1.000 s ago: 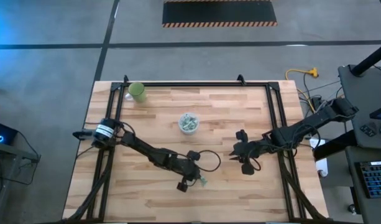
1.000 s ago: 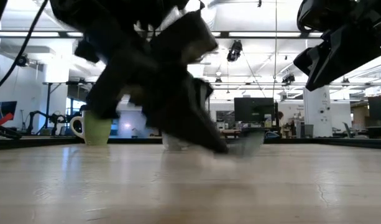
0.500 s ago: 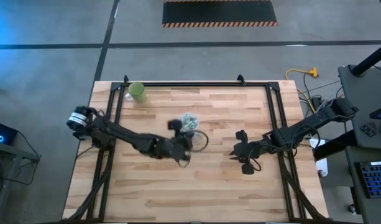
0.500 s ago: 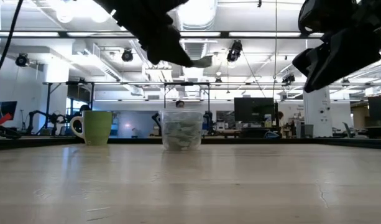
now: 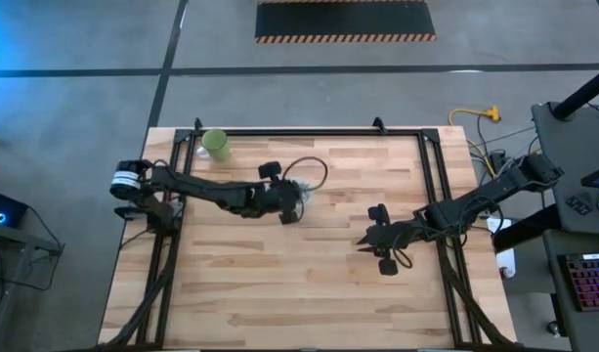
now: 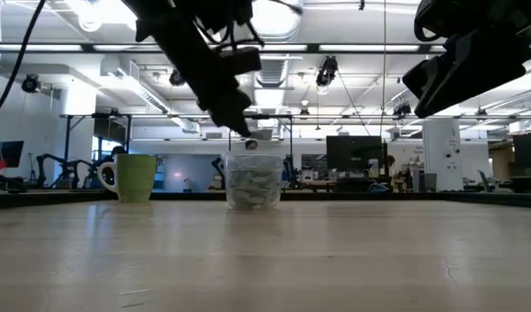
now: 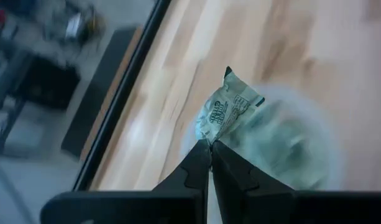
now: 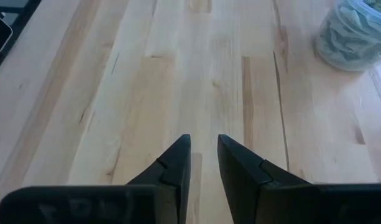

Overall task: Pick and place Stevia / Truvia into bins
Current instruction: Put the green stevia packet into the transparent container, then return to Home Position

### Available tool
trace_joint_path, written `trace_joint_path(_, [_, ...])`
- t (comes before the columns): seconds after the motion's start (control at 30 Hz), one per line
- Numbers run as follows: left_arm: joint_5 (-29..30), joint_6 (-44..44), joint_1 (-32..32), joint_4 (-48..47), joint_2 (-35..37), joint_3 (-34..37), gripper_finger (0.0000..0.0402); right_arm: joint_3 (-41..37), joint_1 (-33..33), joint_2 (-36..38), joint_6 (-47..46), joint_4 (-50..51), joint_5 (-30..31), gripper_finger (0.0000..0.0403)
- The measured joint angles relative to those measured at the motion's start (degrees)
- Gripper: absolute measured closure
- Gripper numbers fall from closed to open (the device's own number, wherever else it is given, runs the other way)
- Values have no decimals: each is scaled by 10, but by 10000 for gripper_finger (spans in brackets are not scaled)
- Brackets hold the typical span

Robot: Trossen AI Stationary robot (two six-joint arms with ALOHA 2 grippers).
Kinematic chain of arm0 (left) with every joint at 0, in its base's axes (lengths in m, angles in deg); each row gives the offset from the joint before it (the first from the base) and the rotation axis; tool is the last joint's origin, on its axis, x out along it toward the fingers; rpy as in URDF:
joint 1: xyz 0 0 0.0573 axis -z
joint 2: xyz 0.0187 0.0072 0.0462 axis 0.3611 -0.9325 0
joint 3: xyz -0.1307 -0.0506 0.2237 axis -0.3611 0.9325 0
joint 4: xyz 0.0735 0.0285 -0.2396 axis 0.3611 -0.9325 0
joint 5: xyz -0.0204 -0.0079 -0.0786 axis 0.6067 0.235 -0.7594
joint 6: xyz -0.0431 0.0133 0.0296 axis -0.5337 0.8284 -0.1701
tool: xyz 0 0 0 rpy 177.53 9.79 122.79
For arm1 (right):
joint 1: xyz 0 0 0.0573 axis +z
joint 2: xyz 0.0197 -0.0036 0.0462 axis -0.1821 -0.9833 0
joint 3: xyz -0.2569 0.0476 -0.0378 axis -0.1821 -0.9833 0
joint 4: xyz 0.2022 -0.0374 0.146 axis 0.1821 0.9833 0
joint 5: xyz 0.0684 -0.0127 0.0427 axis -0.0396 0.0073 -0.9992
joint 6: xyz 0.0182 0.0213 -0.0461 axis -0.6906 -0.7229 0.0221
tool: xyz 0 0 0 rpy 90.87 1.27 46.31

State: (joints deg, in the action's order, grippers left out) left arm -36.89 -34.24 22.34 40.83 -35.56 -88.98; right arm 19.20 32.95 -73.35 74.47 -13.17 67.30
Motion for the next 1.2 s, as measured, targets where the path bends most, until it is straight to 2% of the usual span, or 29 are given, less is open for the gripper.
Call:
trace_joint_path(0.13, [0,-26,-9,-47,0,0,402,0,0,0,3,0,0,330])
trace_joint_path(0.47, [-6,-7,-12,-60,0,0,393,0,-1,0,16,-2,1,330])
trace_joint_path(0.77, [-19,5,-12,-60,1,0,282,0,-1,0,29,-7,1,330])
trace_joint_path(0.93, [-19,8,-8,-60,14,-5,246,0,-4,0,32,-9,3,330])
trace_joint_path(1.0, [-19,6,-3,-60,22,-5,240,0,-11,0,41,-9,29,330])
trace_joint_path(1.1, [-18,9,11,-78,39,-6,238,0,-28,1,48,-11,118,330])
trace_joint_path(1.2, [-14,0,20,-92,63,-6,237,0,-44,2,6,-26,217,330])
